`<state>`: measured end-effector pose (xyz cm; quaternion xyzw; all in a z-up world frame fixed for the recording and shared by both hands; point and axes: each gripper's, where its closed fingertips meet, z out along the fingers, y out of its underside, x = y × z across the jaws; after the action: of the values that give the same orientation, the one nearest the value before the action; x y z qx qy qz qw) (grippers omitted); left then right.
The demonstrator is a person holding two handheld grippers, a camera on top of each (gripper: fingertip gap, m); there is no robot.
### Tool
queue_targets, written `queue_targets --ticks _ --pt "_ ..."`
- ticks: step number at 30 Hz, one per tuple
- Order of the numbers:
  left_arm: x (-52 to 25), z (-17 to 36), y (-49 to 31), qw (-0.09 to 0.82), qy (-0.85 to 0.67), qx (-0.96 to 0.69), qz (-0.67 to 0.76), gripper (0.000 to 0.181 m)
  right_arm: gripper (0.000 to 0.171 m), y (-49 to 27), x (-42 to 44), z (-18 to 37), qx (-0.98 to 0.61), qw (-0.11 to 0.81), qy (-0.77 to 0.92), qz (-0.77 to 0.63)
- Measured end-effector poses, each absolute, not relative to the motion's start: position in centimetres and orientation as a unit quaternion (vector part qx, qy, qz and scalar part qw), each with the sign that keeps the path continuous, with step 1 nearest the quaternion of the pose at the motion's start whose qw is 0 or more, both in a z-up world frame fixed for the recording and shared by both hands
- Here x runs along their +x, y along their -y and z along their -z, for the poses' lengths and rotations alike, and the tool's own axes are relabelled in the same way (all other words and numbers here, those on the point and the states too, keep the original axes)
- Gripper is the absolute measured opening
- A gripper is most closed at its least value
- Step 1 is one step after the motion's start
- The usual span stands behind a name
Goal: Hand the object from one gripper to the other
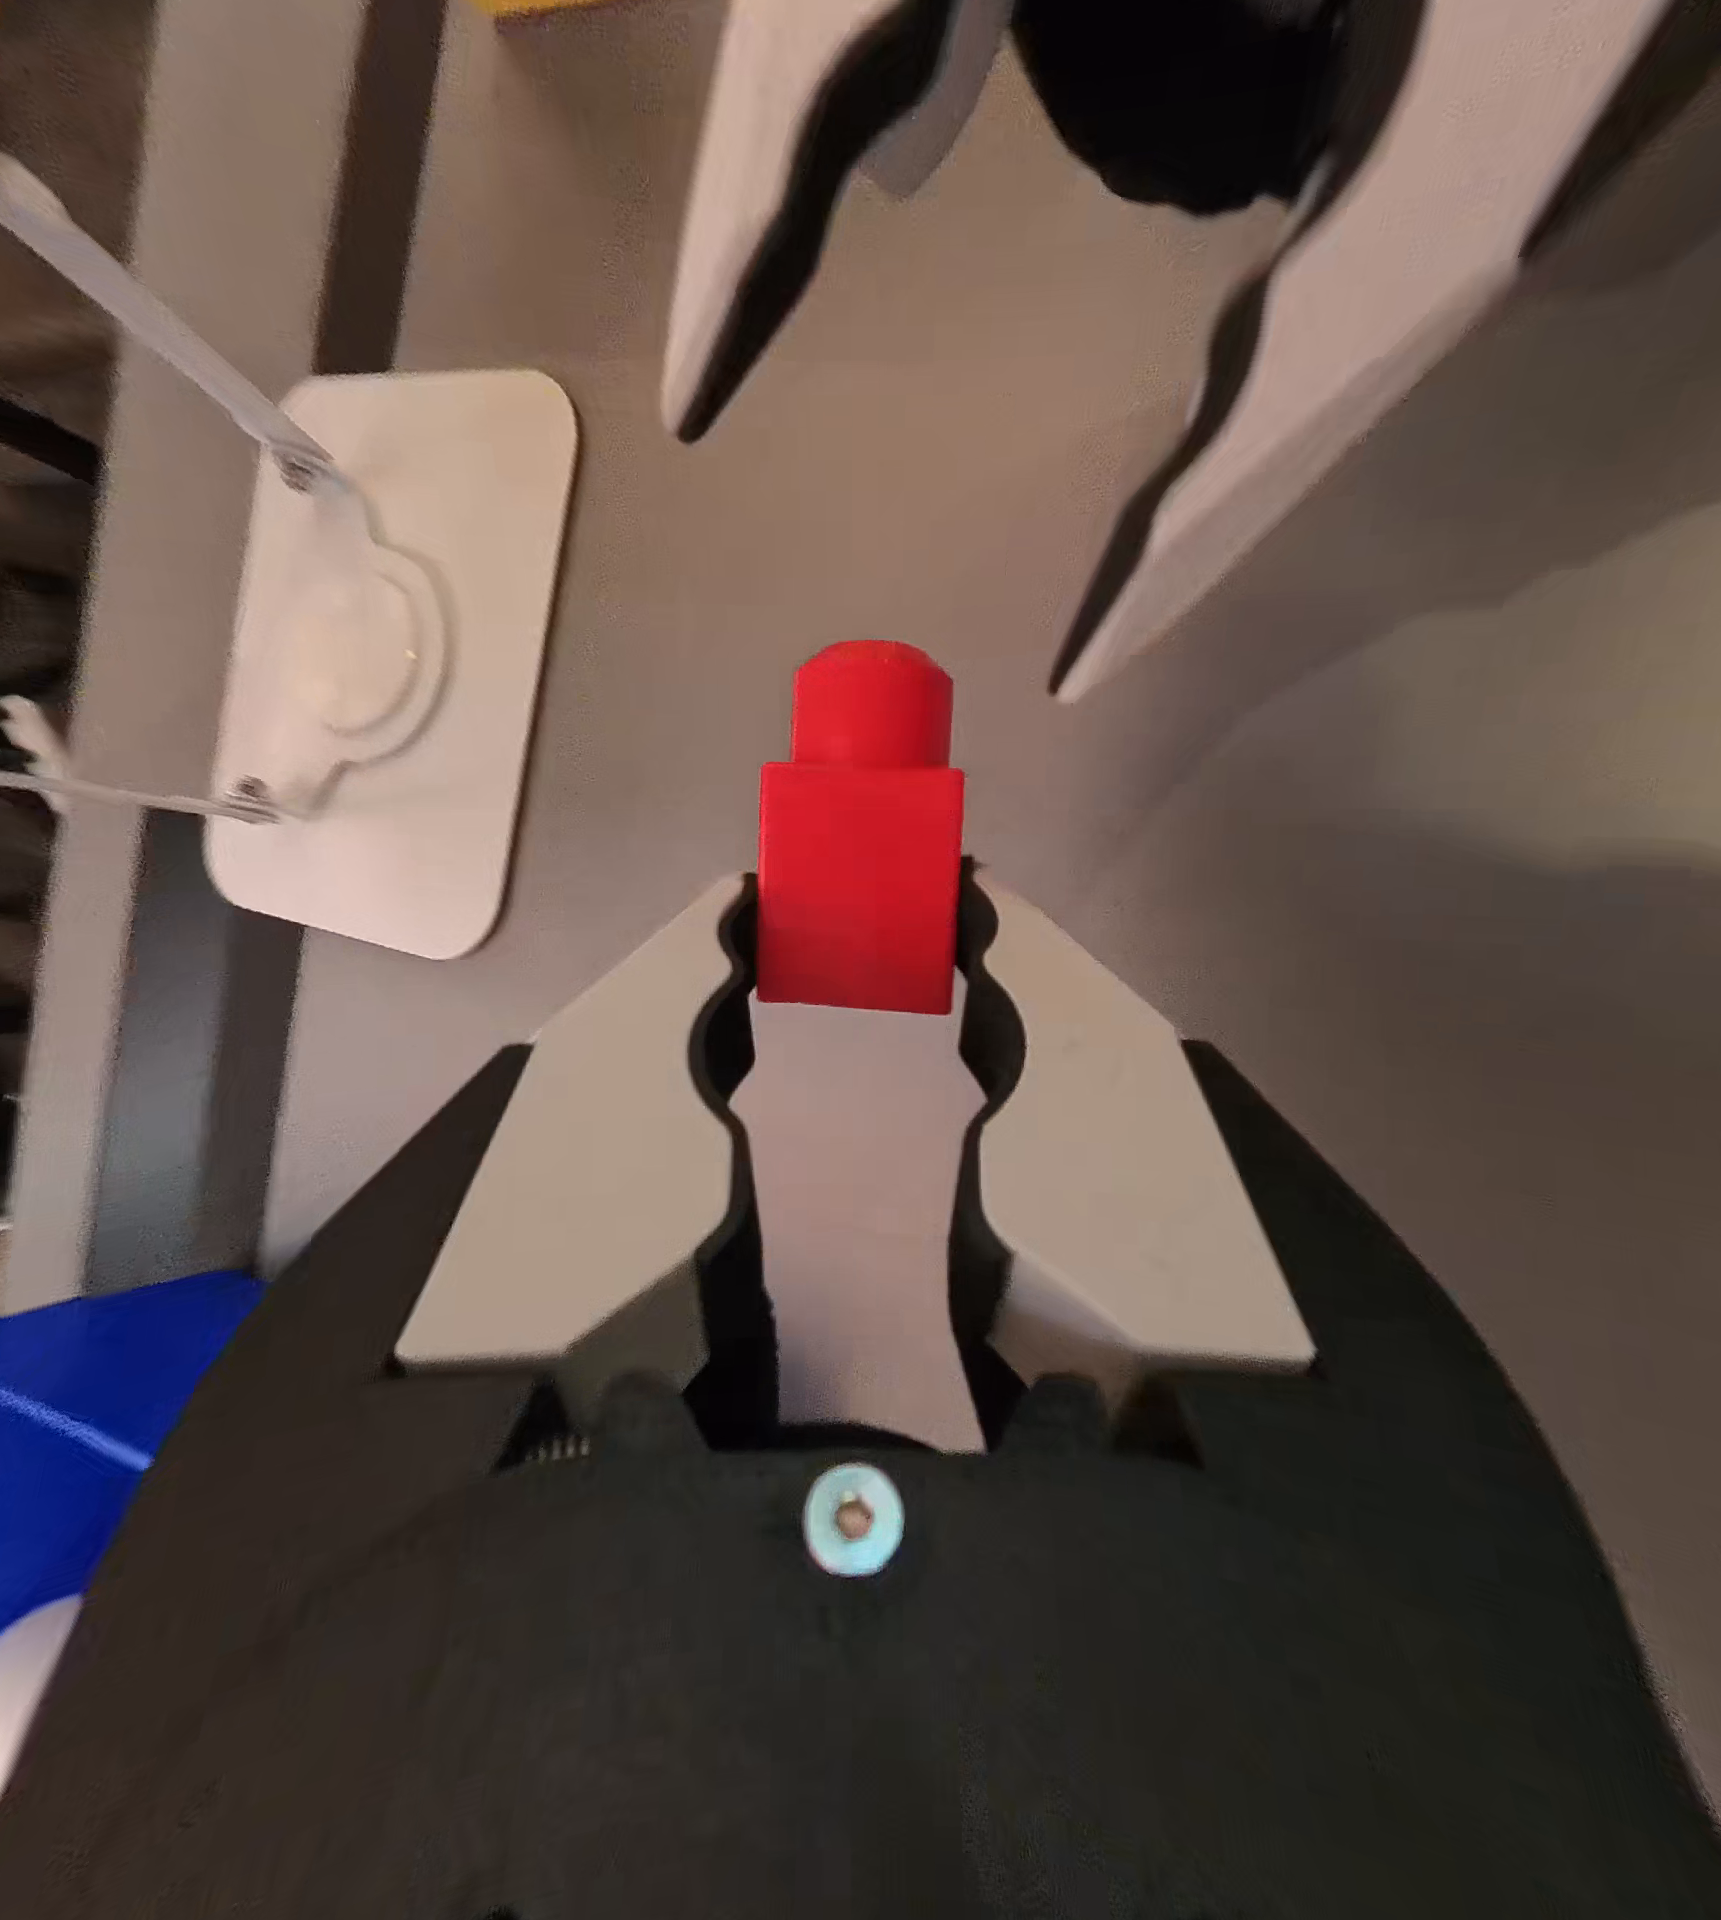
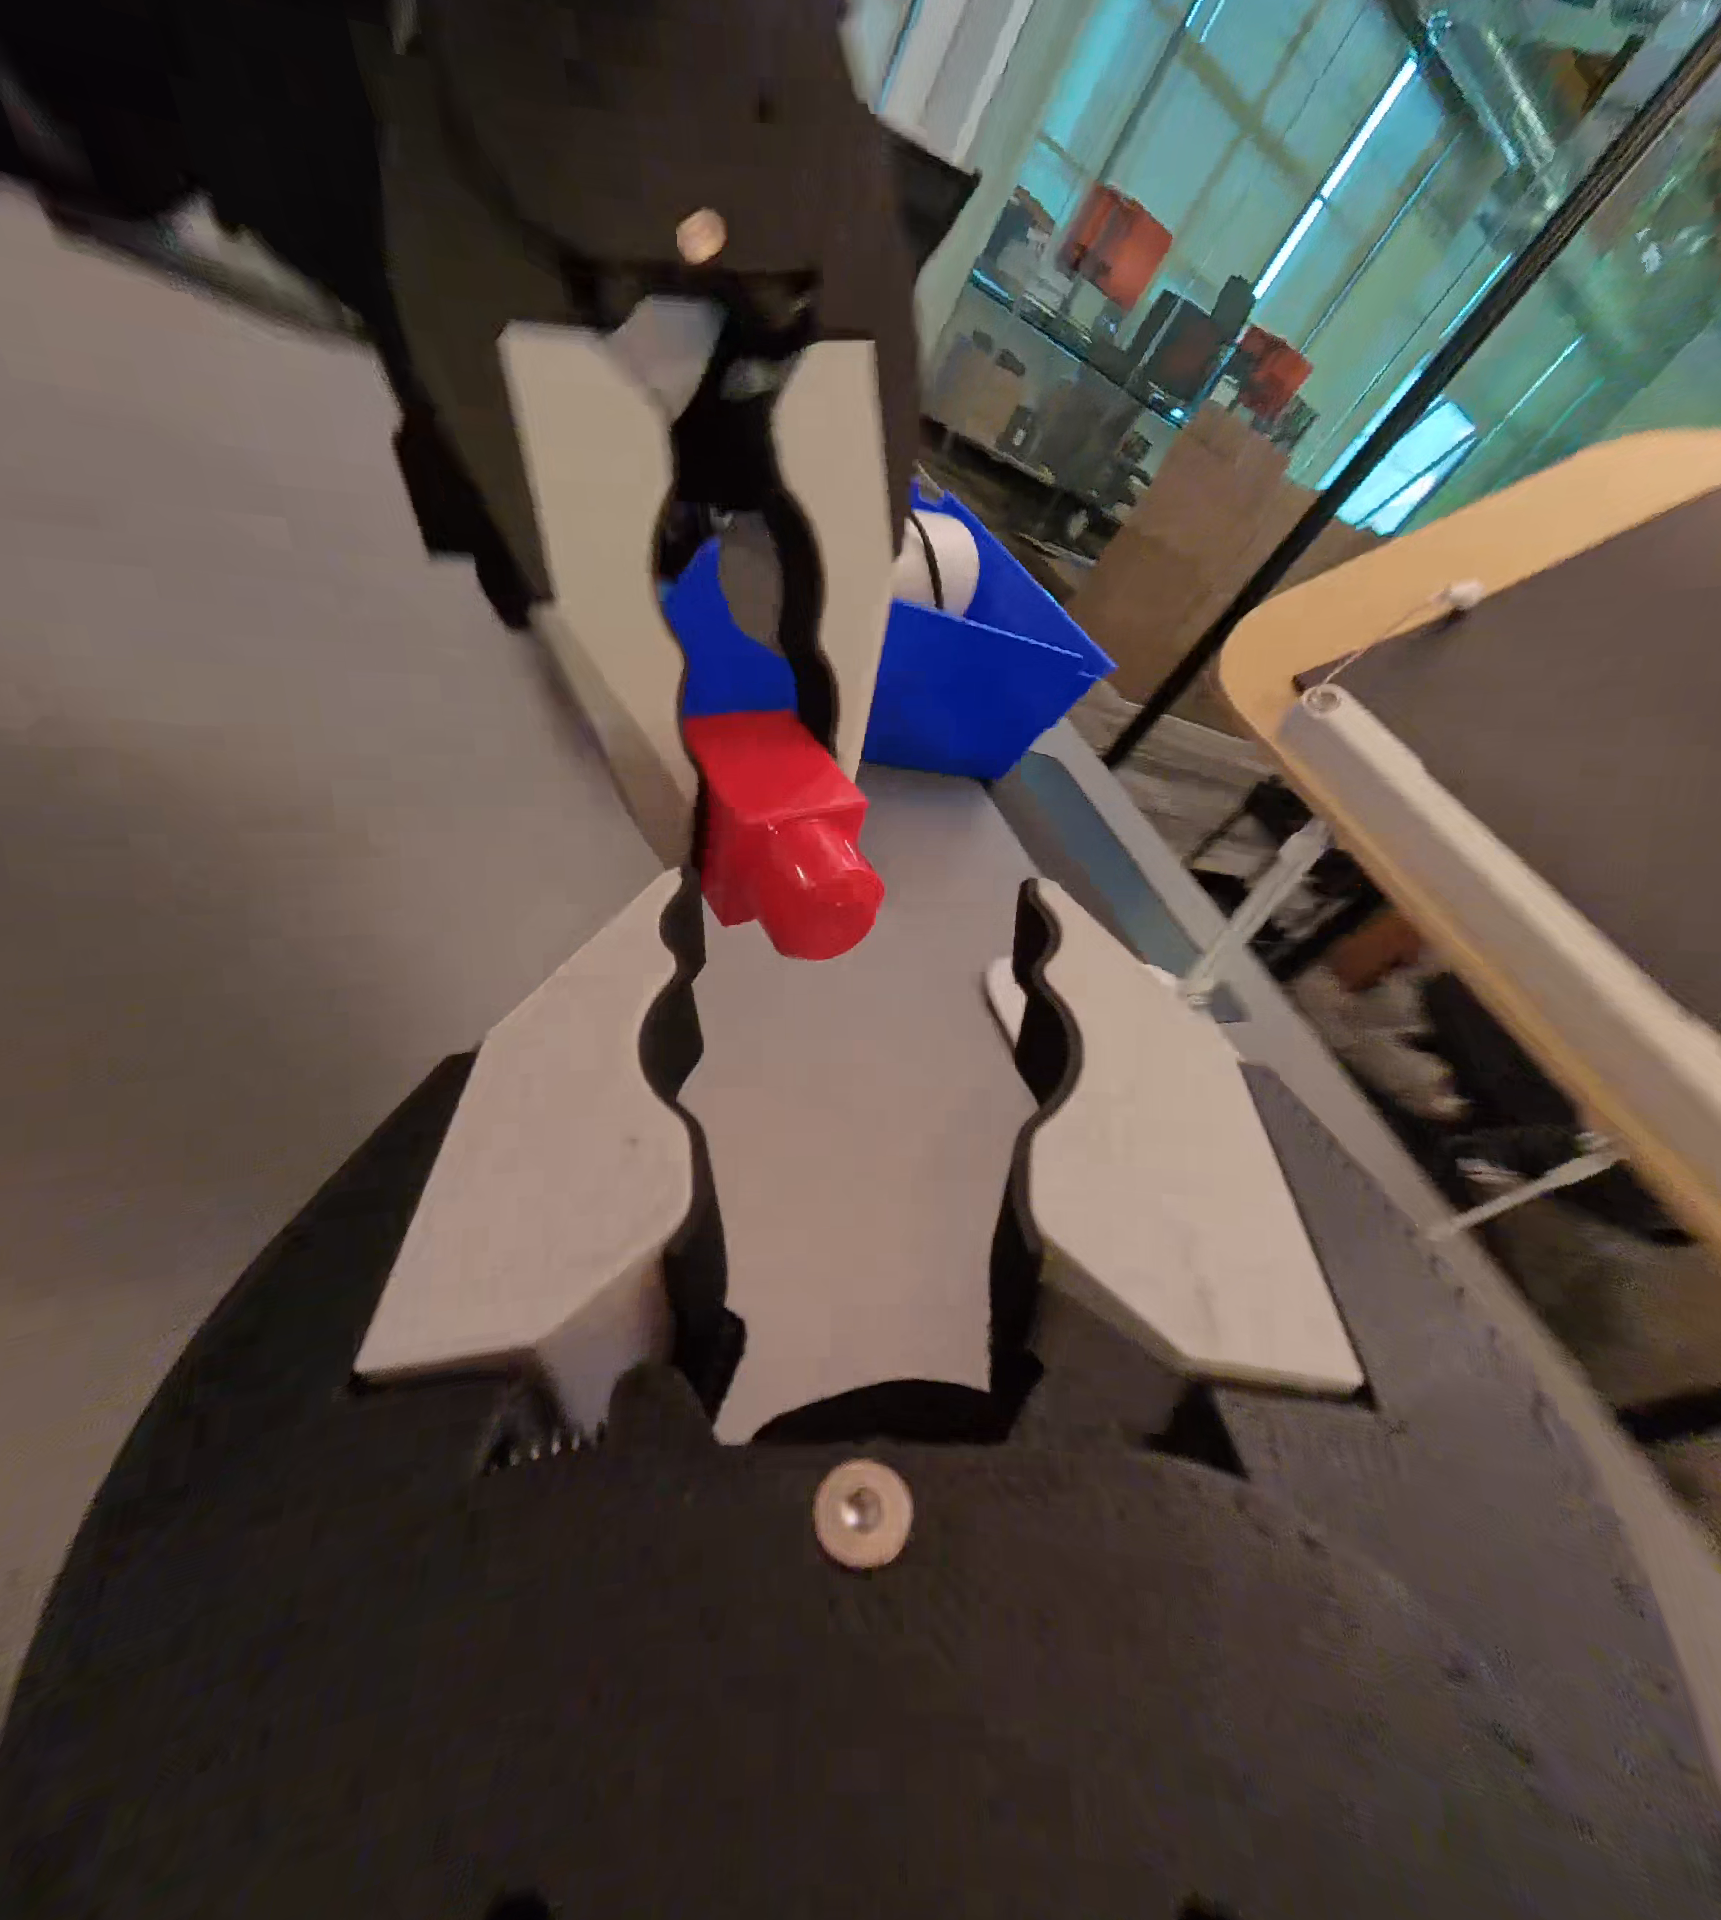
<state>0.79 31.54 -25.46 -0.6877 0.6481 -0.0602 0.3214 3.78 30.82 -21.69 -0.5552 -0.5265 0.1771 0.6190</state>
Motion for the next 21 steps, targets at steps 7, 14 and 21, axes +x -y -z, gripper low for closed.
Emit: queue_targets --ticks 7,14,21 --pt "1.6 25.0 -29.8 0.217 -0.577 -0.745 0.253 0.035 0.050 -30.8 2.5 24.1 -0.456 0.614 0.635 0.110" --pt "1.2 25.7 -28.8 0.104 -0.546 -0.761 0.333 0.035 0.030 -31.1 2.1 24.3 -0.427 0.608 0.644 0.179" --pt "0.6 27.0 -27.9 0.023 -0.541 -0.771 0.335 0.035 0.028 -30.8 1.4 25.7 -0.417 0.588 0.667 0.189"
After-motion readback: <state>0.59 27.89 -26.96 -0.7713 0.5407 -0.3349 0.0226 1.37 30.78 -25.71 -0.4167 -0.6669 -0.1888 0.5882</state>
